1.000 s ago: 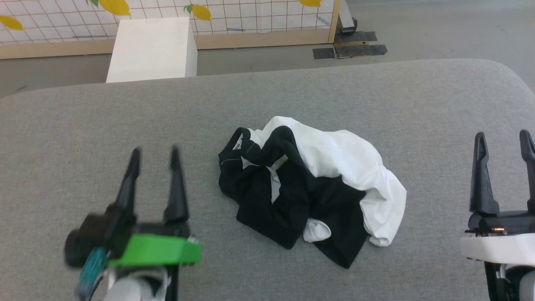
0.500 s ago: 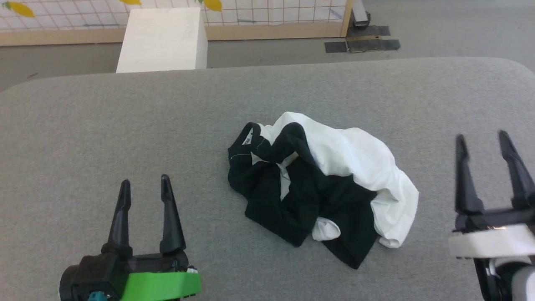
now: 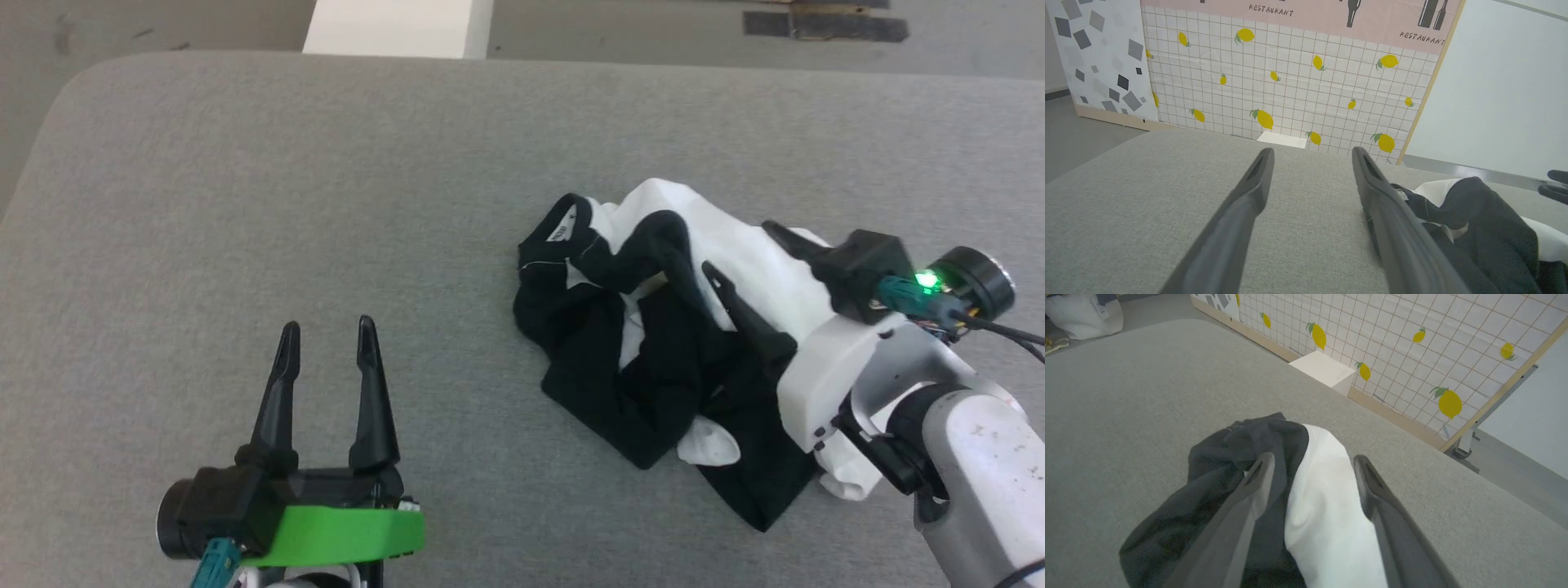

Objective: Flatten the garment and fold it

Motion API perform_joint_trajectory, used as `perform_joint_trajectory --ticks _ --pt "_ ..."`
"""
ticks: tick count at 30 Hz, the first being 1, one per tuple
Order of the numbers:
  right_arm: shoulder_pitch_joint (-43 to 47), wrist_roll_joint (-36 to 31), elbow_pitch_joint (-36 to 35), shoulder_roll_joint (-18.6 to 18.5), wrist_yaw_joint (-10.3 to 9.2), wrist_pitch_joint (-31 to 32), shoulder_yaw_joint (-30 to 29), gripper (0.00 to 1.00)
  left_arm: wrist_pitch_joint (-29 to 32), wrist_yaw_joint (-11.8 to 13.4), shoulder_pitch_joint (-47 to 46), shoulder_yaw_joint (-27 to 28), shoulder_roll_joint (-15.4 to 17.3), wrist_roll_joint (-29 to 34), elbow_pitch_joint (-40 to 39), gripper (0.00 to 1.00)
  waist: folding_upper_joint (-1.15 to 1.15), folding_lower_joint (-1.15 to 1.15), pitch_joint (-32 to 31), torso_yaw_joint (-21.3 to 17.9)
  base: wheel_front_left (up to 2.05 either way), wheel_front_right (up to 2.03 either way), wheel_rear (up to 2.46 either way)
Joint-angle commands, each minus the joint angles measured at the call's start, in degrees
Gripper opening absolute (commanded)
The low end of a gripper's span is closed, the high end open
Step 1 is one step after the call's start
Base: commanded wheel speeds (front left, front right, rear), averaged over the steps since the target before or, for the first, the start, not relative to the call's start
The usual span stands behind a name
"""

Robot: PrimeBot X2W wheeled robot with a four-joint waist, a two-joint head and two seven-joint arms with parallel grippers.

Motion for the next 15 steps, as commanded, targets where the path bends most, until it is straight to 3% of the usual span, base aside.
perform_joint_trajectory --ticks 1,8,9,10,11,15 --pt "-1.29 0.89 0.78 -0.62 -0.10 0.66 1.21 1.00 -0.22 -0.36 -1.34 -0.03 -0.36 -0.04 0.10 1.00 0.00 0.00 2.63 2.83 0.00 0.00 0.00" --pt "-4.15 1.19 6.62 -2.62 -0.10 2.02 5.65 1.00 -0.22 0.46 -2.98 -1.54 -0.47 -1.99 0.51 1.00 0.00 0.00 4.68 5.61 0.00 0.00 0.00" --pt "-4.47 0.92 7.75 -2.57 -0.10 2.02 6.08 0.87 -0.22 0.64 -3.20 -1.75 -0.47 -2.19 0.57 1.00 0.00 0.00 4.83 5.87 0.00 0.00 0.00" --pt "-4.73 0.84 8.58 -2.45 -0.10 1.89 6.40 0.32 -0.22 0.78 -3.35 -1.88 -0.47 -2.32 0.64 1.00 0.00 0.00 4.90 6.03 0.00 0.00 0.00" --pt "-5.06 0.82 9.56 -2.22 -0.10 1.48 6.59 0.00 -0.22 0.97 -3.53 -1.96 -0.47 -2.44 0.72 1.00 0.00 0.00 4.98 6.16 0.00 0.00 0.00" --pt "-6.76 0.09 12.14 -1.33 -0.10 -1.18 6.07 0.00 -0.22 1.60 -3.98 -1.85 -0.48 -2.63 1.07 1.00 0.00 0.00 4.55 5.87 0.00 0.00 0.00"
